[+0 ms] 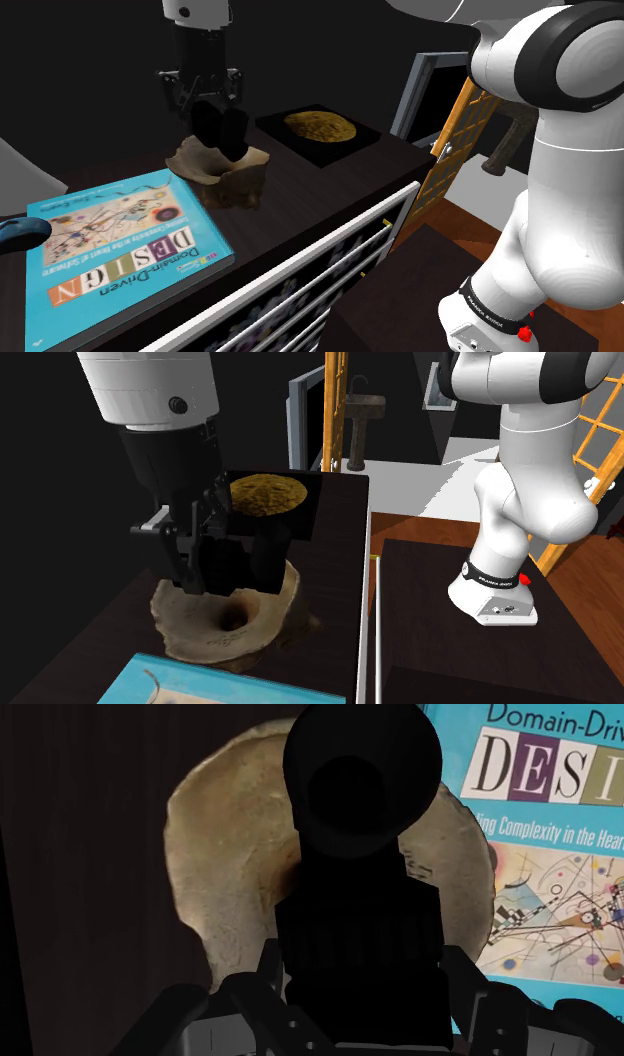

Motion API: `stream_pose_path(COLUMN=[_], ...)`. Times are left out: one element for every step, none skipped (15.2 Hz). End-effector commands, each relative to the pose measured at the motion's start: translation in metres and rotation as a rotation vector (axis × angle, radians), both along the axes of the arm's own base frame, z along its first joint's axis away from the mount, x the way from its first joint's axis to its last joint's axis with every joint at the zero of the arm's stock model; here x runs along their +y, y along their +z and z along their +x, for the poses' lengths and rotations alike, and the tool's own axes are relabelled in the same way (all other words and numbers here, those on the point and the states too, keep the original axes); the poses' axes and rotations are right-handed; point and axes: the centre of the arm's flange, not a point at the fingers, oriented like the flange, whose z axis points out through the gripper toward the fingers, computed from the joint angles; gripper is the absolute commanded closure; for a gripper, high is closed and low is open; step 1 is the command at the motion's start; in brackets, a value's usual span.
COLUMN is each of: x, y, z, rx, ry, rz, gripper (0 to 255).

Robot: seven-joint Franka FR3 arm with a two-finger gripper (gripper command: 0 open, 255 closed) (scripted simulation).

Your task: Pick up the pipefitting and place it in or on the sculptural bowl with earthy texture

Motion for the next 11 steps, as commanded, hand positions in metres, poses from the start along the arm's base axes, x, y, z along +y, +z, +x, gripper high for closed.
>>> stream_pose_path(x=[0.000, 0.000, 0.000, 0.000, 0.000, 0.000, 0.000, 0.000, 0.000, 0.000, 0.000], y=[0.000, 0.000, 0.000, 0.000, 0.000, 0.000, 0.000, 0.000, 0.000, 0.000, 0.013], z=[0.000, 0.000, 0.000, 0.000, 0.000, 0.000, 0.000, 0.000, 0.000, 0.000, 0.000], rx=[-0.001, -0.001, -0.001, -0.001, -0.001, -0.001, -0.001, -0.001, -0.001, -0.001, -0.001], ry=[0.000, 0.000, 0.000, 0.000, 0.000, 0.000, 0.000, 0.000, 0.000, 0.000, 0.000], rz=[0.000, 0.000, 0.000, 0.000, 0.000, 0.000, 0.000, 0.000, 0.000, 0.000, 0.000], gripper=[255, 255, 255, 255, 0, 0, 0, 0, 0, 0, 0])
